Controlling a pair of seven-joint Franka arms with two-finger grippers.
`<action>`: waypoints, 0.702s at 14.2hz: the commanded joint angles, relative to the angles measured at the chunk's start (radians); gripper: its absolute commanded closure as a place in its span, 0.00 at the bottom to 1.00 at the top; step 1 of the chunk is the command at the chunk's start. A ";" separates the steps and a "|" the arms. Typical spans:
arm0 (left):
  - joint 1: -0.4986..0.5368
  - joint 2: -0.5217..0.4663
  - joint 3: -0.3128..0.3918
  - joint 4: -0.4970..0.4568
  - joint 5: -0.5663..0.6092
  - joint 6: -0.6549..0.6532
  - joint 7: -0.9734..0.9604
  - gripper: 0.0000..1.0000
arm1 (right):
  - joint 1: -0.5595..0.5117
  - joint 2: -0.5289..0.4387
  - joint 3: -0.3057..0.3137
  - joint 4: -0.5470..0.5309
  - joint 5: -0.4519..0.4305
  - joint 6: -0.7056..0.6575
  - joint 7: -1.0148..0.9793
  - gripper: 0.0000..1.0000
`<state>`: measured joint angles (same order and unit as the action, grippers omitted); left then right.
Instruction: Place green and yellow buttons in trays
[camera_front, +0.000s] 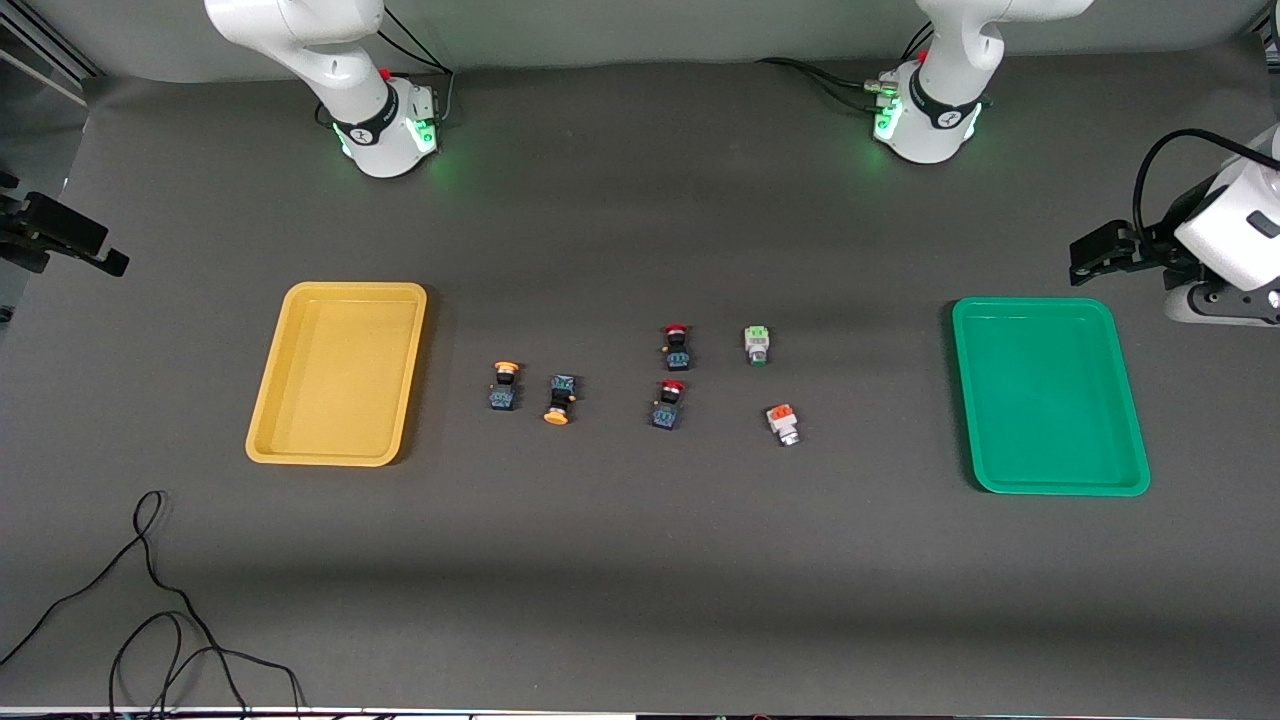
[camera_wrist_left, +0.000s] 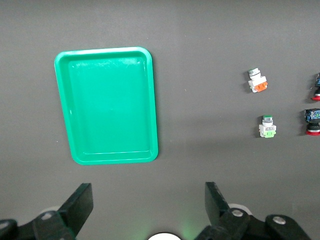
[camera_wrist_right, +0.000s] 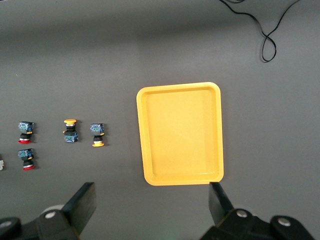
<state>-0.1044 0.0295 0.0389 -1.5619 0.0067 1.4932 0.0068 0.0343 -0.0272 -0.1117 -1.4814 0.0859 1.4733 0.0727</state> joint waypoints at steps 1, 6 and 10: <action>-0.018 0.010 0.015 0.022 0.013 -0.002 0.015 0.00 | -0.014 -0.008 0.007 -0.007 0.008 -0.004 -0.013 0.00; -0.018 0.010 0.015 0.022 0.013 0.007 0.015 0.00 | -0.016 -0.010 0.012 -0.007 -0.014 -0.004 -0.014 0.00; -0.018 0.012 0.015 0.022 0.013 0.009 0.013 0.00 | -0.014 -0.008 0.015 -0.007 -0.015 -0.004 -0.013 0.00</action>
<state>-0.1044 0.0297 0.0389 -1.5618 0.0067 1.5024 0.0069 0.0317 -0.0272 -0.1096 -1.4814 0.0795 1.4733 0.0727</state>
